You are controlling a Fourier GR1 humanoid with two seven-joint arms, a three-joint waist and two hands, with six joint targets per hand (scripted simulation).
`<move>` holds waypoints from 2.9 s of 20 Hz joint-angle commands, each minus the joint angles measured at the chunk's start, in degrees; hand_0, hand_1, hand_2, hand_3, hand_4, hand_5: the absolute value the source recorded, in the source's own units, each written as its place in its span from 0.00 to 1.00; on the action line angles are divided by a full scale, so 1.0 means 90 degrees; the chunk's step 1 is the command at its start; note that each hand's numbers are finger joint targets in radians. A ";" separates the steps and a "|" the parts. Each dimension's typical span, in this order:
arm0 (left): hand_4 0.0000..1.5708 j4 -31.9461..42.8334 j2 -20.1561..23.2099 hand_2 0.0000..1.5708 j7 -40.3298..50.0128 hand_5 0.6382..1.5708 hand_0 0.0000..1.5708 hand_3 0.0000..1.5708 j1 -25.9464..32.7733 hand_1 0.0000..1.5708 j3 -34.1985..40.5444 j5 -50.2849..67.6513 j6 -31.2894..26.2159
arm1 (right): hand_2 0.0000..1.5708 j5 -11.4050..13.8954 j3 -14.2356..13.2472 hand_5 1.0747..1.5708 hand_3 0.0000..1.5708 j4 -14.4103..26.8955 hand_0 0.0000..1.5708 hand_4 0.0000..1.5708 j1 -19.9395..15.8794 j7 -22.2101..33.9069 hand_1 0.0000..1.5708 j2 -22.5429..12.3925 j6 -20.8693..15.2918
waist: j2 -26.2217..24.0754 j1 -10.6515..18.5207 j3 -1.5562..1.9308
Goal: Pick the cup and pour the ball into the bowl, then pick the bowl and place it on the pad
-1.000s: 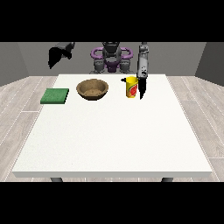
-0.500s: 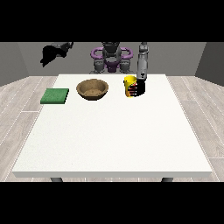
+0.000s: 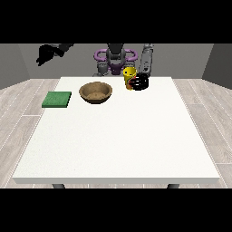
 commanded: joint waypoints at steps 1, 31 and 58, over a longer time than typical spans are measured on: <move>0.84 -0.0156 0.0178 1.00 0.0895 0.57 0.86 1.00 -0.0643 0.86 -0.0289 -0.0439 0.0425 | 0.26 -0.0011 -0.0112 1.00 0.41 0.0408 0.00 0.35 -0.0007 -0.0193 0.00 -0.0076 0.0078 | -0.0125 0.0083 0.0001; 0.72 0.2643 0.0075 1.00 0.5907 0.94 1.00 1.00 -0.3250 1.00 -0.3766 -0.6558 0.3526 | 0.25 0.0096 0.0026 0.99 0.42 0.1454 0.00 0.36 -0.0574 -0.0649 0.00 -0.0111 0.0376 | -0.0301 -0.0422 0.0014; 0.95 0.1004 -0.0152 1.00 0.7693 0.60 0.97 1.00 -0.2795 0.97 -0.5673 -0.9105 0.0755 | 0.21 0.0099 0.0056 0.99 0.38 0.2077 0.00 0.37 -0.0517 -0.0974 0.00 0.0032 0.0487 | -0.0519 -0.0621 -0.0003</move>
